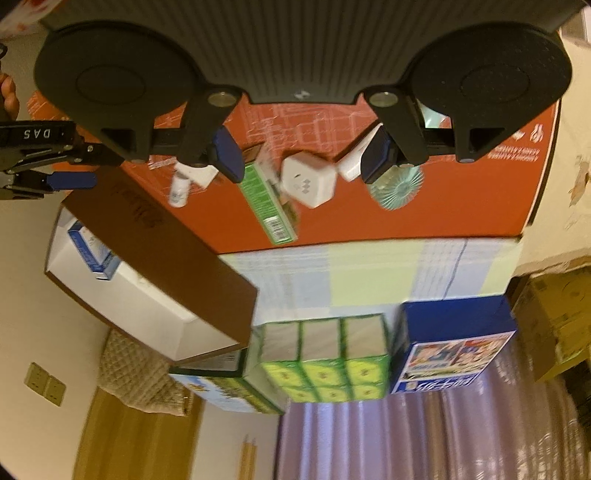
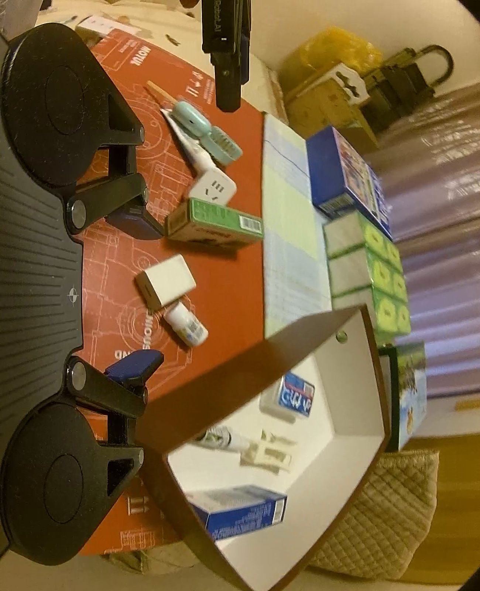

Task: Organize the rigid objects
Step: 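Grasp the mint-green fan with the left tool while the right tool grasps the white charger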

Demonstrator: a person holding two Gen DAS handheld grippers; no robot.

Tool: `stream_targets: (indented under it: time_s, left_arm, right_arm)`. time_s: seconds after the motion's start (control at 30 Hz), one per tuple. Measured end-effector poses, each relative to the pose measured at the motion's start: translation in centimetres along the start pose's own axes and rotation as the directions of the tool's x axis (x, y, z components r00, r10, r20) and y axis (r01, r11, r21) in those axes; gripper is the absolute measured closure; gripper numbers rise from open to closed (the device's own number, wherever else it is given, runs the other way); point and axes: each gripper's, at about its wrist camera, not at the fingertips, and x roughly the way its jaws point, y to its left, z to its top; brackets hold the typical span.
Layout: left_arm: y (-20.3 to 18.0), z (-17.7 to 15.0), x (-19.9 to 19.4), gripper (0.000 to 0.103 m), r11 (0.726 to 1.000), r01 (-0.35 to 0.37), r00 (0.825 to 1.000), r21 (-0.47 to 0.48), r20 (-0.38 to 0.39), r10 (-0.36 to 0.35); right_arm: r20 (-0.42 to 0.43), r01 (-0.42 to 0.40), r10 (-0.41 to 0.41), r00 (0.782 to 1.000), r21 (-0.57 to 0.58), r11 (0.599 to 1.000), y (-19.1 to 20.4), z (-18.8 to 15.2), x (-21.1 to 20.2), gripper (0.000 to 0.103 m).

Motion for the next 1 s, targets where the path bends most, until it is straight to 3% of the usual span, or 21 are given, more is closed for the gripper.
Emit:
stream_targets:
  time_s: [0.47,0.83,1.0]
  left_arm:
    - [4.8,-3.2,-0.4,0.037,0.991,-0.1,0.995,-0.085,-0.024,0.098]
    - [7.0,-4.8,1.0,0.038,0.985,-0.125,0.99,-0.116,-0.073,0.117]
    - [7.5,-5.0,1.8,0.038,0.986,-0.129,0.989,-0.109,-0.088,0.12]
  right_arm:
    - [-0.057,-0.04,0.035,0.998,-0.078,0.996,2.0,0.2,4.1,0.04]
    - [-0.065,-0.037,0.027,0.998,-0.162,0.986,2.0,0.3,8.2,0.041]
    - [-0.067,-0.046,0.034,0.997,-0.199,0.979,2.0,0.7,9.8,0.049]
